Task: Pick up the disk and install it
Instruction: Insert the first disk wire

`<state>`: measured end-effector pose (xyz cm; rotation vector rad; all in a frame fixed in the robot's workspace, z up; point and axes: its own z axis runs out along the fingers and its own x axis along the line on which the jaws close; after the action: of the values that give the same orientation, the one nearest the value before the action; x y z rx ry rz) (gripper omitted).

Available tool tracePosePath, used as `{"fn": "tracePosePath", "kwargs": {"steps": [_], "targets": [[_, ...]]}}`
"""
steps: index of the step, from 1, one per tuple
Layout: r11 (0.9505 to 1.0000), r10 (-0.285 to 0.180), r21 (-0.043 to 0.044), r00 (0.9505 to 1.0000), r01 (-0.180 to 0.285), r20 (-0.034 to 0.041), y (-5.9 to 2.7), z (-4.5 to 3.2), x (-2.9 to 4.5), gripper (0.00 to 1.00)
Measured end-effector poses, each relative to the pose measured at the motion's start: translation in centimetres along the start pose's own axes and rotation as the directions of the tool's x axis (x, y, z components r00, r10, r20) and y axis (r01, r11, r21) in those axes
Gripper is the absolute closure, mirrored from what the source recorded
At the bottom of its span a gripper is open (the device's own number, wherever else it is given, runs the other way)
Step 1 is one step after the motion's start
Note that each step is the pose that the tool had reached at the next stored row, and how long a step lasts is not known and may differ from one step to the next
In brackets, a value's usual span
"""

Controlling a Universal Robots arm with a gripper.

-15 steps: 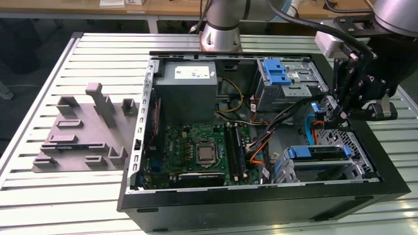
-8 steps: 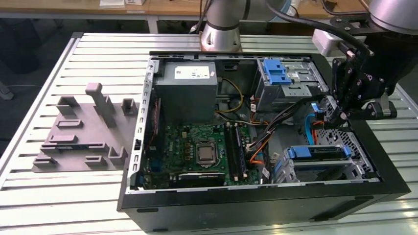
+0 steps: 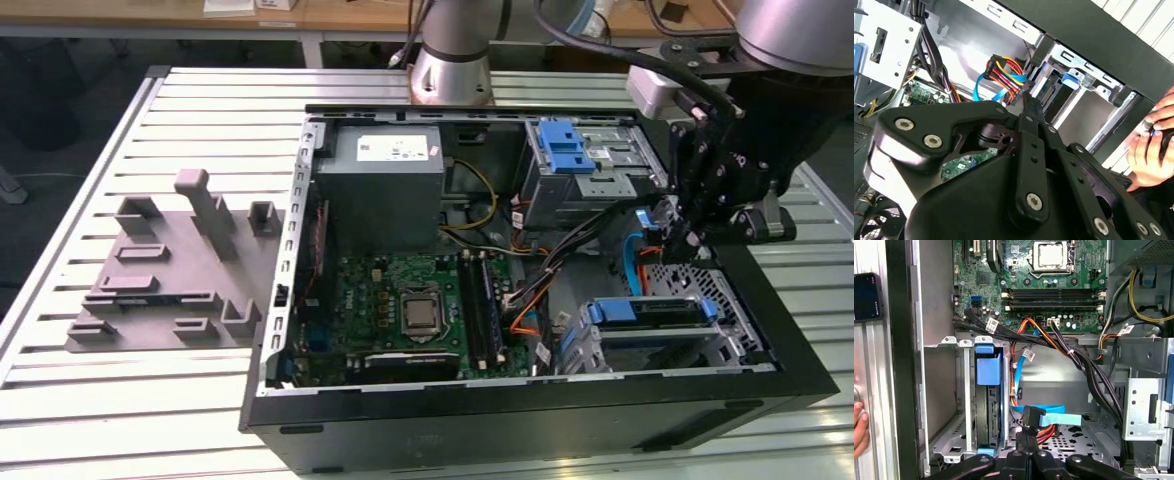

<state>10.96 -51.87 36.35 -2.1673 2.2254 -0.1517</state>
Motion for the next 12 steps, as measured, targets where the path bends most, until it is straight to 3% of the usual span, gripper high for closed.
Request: {"fn": "tracePosePath", "kwargs": {"steps": [2, 6, 7, 8, 12], "targets": [[1.0, 0.0, 0.0018, 1.0, 0.0, 0.0, 0.09, 0.02, -0.08, 0.83], [1.0, 0.0, 0.0036, 1.0, 0.0, -0.001, 0.14, 0.06, -0.42, 0.82], [1.0, 0.0, 0.0037, 1.0, 0.0, -0.0026, 0.15, 0.1, -0.49, 0.82], [1.0, 0.0, 0.0039, 1.0, 0.0, -0.0049, 0.15, 0.14, -0.55, 0.75], [1.0, -0.001, 0.0057, 0.9999, 0.001, -0.0147, 0.18, 0.38, -0.65, 0.75]]}}
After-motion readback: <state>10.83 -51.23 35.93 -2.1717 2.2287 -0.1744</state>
